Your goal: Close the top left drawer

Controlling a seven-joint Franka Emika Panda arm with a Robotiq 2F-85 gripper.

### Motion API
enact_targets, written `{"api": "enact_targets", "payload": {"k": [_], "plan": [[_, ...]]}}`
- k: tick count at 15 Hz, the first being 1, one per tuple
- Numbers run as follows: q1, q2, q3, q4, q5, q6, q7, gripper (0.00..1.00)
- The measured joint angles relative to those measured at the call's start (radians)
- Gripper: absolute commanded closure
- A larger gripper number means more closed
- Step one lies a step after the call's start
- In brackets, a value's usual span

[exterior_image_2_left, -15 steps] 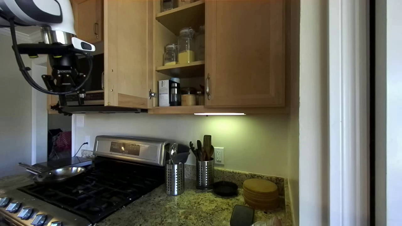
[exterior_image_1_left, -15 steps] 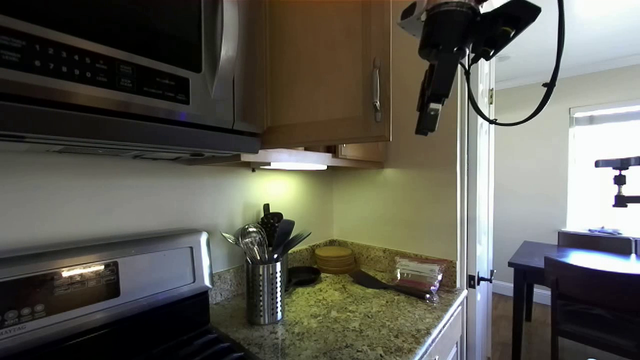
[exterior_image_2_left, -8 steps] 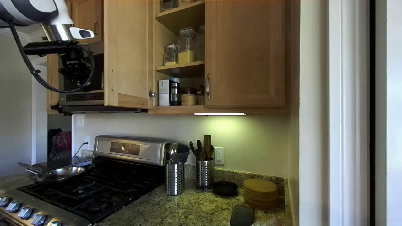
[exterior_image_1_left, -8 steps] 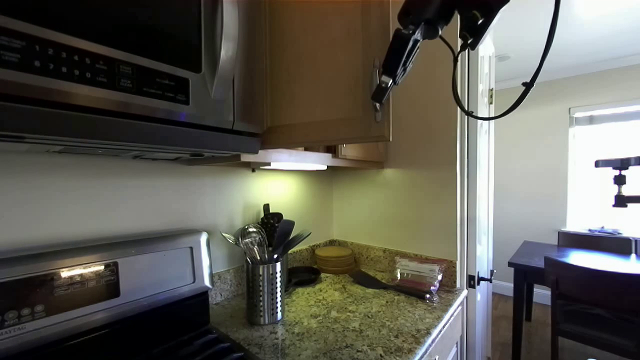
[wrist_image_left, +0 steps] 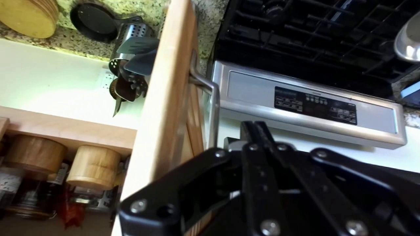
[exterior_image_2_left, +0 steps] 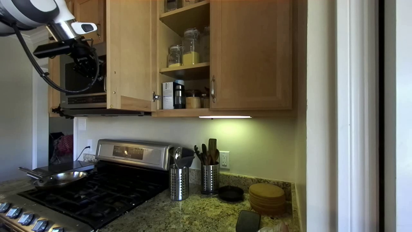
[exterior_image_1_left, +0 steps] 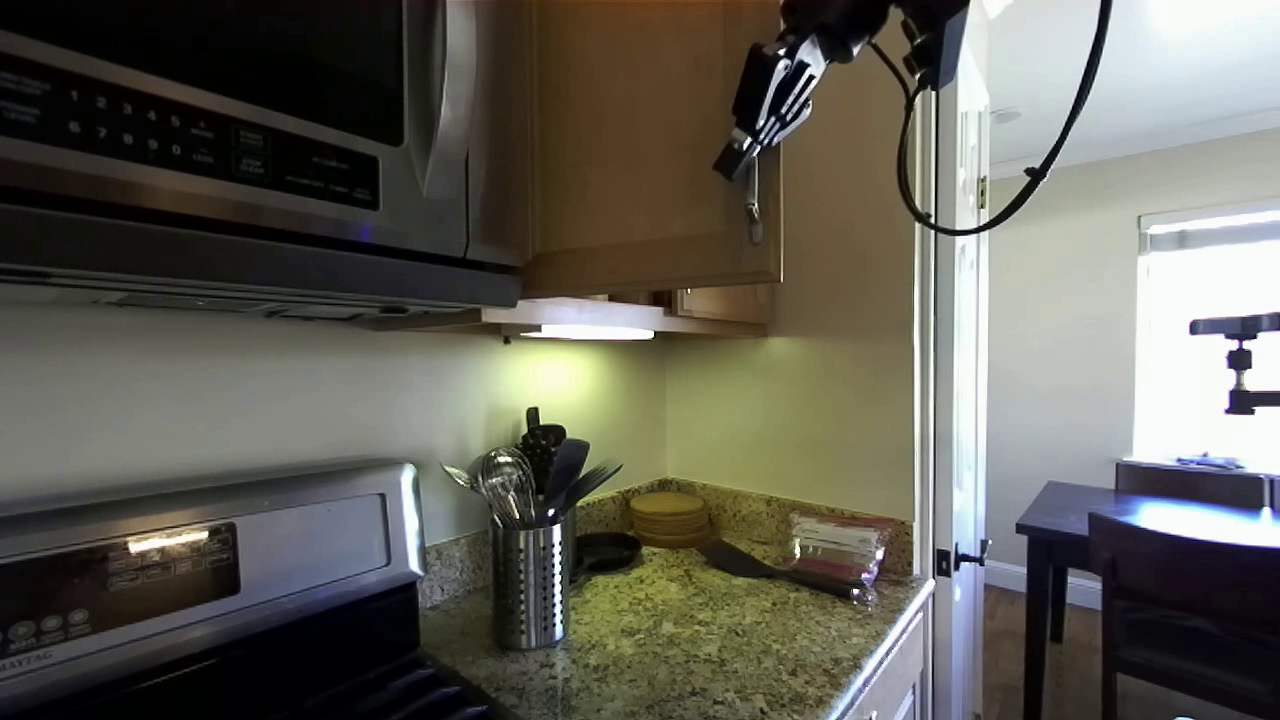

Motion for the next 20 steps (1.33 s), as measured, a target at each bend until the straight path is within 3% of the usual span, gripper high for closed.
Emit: {"api": "enact_targets", "payload": {"k": [8, 16, 20], "plan": [[-0.092, -0.001, 0.036, -0.01, -0.185, 0.011, 0.119, 0.98], [-0.256, 0.063, 0.068, -0.044, -0.443, 0.038, 0.273, 0.98], [-0.272, 0.112, 0.076, -0.044, -0.494, 0.038, 0.319, 0.98]]}}
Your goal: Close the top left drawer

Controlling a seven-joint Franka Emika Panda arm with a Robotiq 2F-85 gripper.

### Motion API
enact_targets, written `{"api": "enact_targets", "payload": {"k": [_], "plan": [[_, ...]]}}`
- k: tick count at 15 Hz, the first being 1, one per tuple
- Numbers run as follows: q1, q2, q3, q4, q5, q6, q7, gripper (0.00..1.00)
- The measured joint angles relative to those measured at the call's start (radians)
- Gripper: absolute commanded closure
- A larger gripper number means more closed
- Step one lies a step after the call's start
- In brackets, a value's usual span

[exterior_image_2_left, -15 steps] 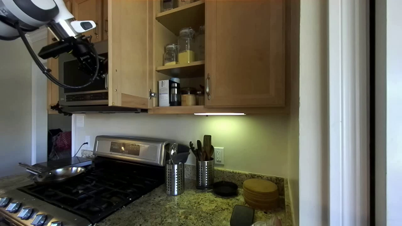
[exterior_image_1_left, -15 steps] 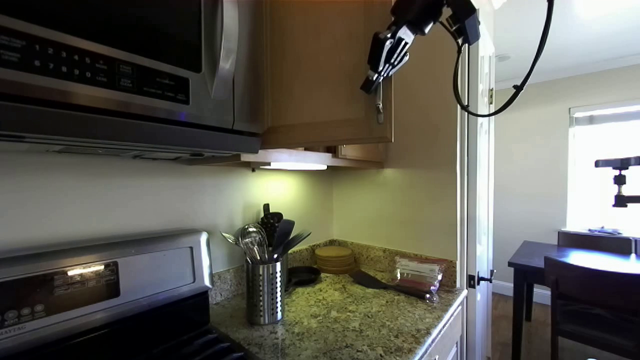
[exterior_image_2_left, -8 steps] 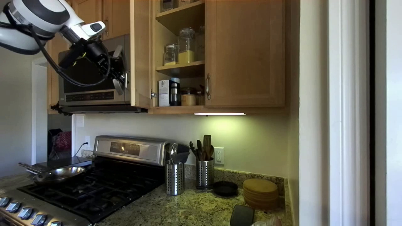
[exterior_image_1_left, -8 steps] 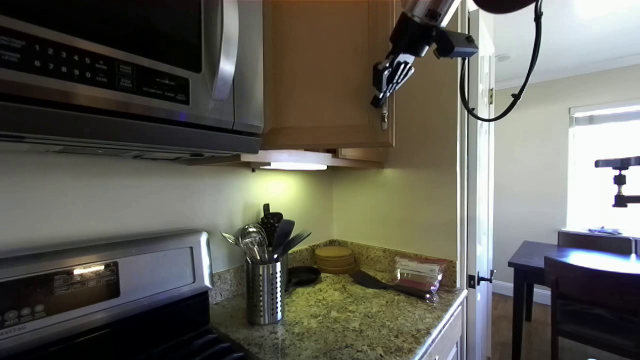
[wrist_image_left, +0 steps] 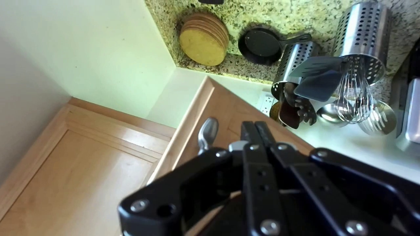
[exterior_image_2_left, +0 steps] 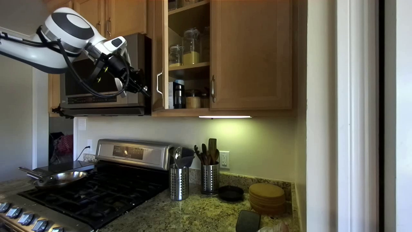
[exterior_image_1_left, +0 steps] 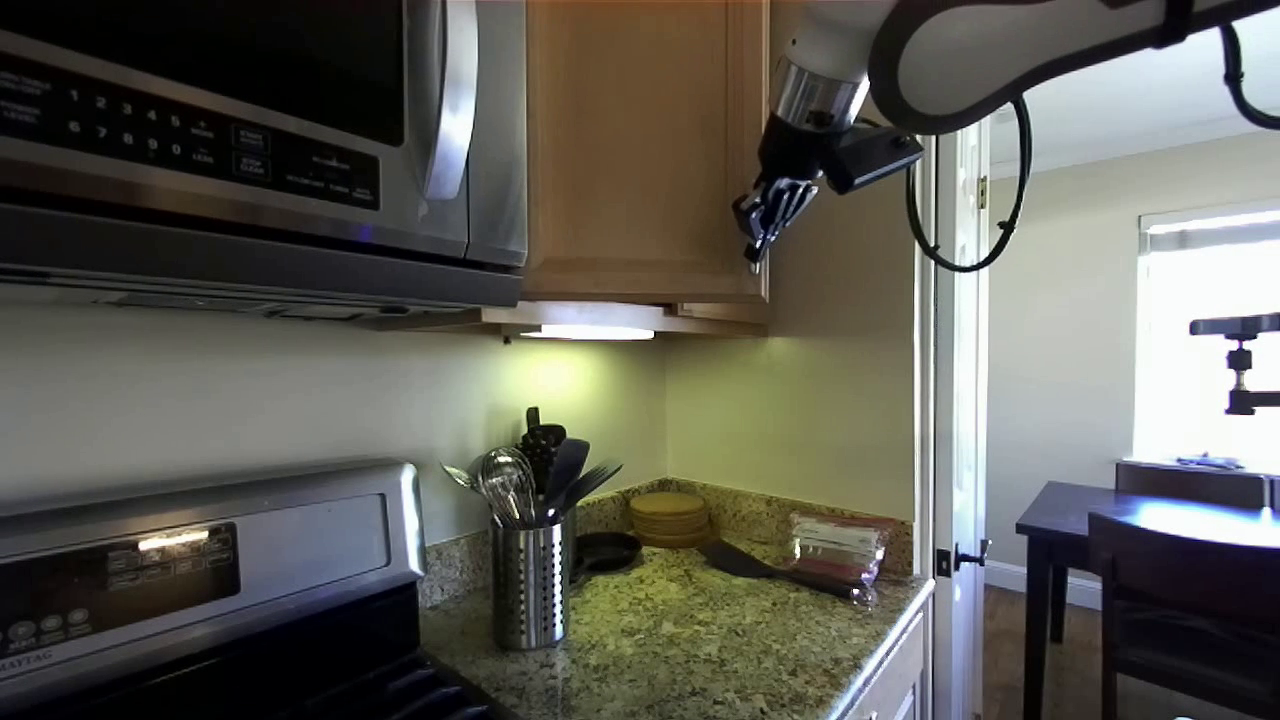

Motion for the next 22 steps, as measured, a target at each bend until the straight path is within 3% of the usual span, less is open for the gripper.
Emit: {"api": "enact_targets", "payload": {"k": [5, 6, 16, 19, 22], "plan": [[0.072, 0.013, -0.001, -0.009, 0.07, -0.032, -0.013, 0.97], [0.091, 0.013, -0.003, -0.016, 0.098, -0.05, -0.02, 0.79], [0.216, 0.015, -0.075, -0.199, 0.426, -0.235, -0.148, 0.16], [0.227, 0.016, -0.114, -0.273, 0.52, -0.25, -0.211, 0.01], [0.232, 0.018, -0.147, -0.329, 0.587, -0.255, -0.259, 0.0]]}}
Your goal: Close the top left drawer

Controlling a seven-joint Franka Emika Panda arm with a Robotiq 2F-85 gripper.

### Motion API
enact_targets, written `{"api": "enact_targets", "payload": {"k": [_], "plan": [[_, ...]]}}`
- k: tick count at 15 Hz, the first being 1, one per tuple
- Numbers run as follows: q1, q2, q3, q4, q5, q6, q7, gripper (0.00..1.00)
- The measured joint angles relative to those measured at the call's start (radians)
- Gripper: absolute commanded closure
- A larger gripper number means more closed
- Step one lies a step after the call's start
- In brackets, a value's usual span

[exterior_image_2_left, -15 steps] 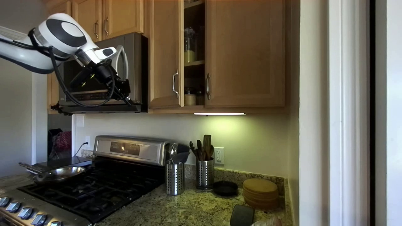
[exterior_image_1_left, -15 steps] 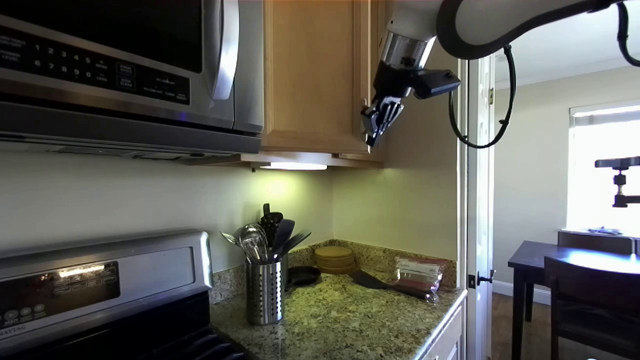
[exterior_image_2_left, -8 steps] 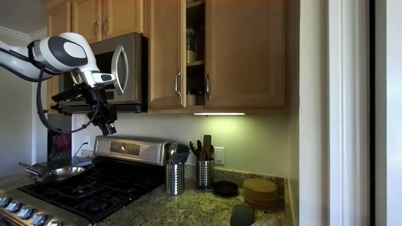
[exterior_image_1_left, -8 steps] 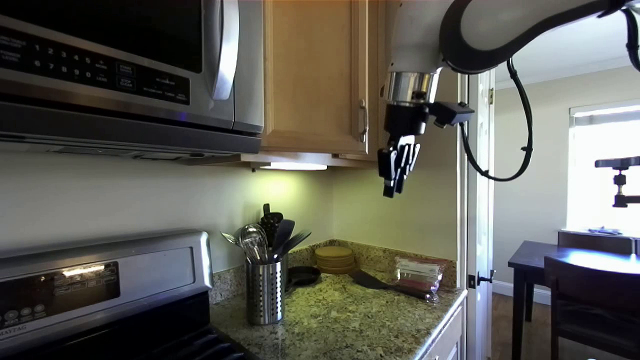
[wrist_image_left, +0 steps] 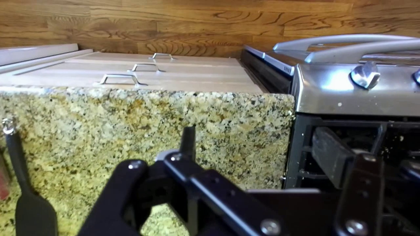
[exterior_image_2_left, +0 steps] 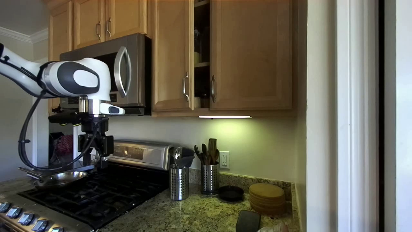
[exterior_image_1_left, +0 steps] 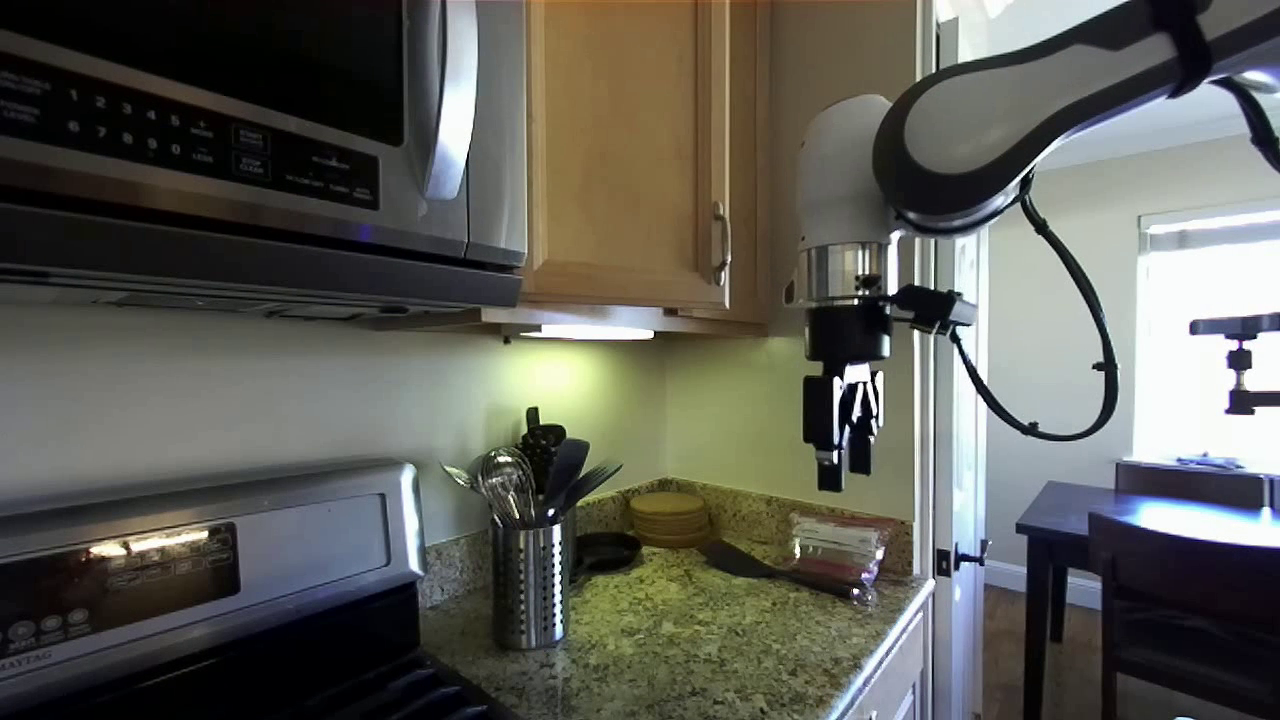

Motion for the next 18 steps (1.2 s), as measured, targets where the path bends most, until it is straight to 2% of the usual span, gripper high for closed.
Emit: {"api": "enact_targets", "payload": {"k": [4, 18], "plan": [[0.0, 0.001, -0.014, -0.042, 0.042, -0.003, -0.027, 0.0], [0.0, 0.001, -0.014, -0.046, 0.043, -0.006, -0.028, 0.0]]}}
